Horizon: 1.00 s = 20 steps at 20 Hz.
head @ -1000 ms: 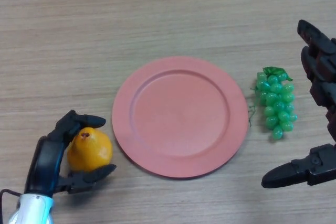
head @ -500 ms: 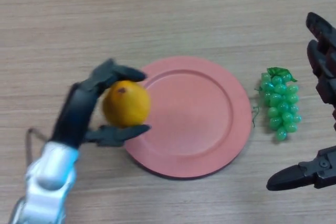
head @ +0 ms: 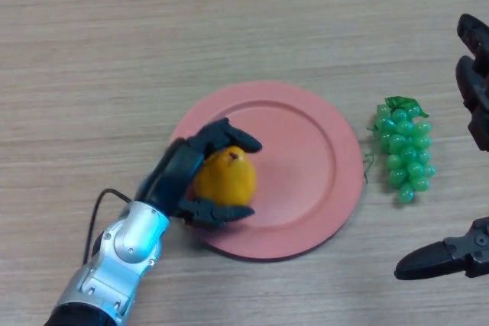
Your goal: Pick up the yellow pear and place it on the plate
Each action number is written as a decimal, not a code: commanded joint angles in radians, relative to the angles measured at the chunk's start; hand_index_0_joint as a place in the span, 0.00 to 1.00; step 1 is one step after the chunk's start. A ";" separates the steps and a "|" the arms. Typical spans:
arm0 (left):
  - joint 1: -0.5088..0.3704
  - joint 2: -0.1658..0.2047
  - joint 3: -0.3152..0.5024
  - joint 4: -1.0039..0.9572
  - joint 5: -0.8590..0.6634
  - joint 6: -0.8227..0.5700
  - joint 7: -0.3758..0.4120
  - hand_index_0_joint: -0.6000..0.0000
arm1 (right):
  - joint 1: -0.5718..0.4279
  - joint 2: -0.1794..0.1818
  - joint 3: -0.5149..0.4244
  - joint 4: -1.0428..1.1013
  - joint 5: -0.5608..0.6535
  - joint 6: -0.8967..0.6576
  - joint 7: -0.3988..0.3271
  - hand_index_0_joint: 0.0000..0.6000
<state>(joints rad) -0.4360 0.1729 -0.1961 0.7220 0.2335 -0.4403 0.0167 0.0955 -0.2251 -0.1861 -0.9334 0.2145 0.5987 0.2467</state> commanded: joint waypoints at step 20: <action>0.364 0.101 0.335 -1.140 -0.294 0.624 -0.157 1.00 | -0.098 -0.048 0.033 0.058 -0.004 -0.201 0.105 0.00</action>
<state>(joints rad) -0.0481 0.2423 0.0755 -0.3654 -0.0644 0.3064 -0.1415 0.0254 -0.2496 -0.1167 -0.8311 0.1724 0.5173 0.3413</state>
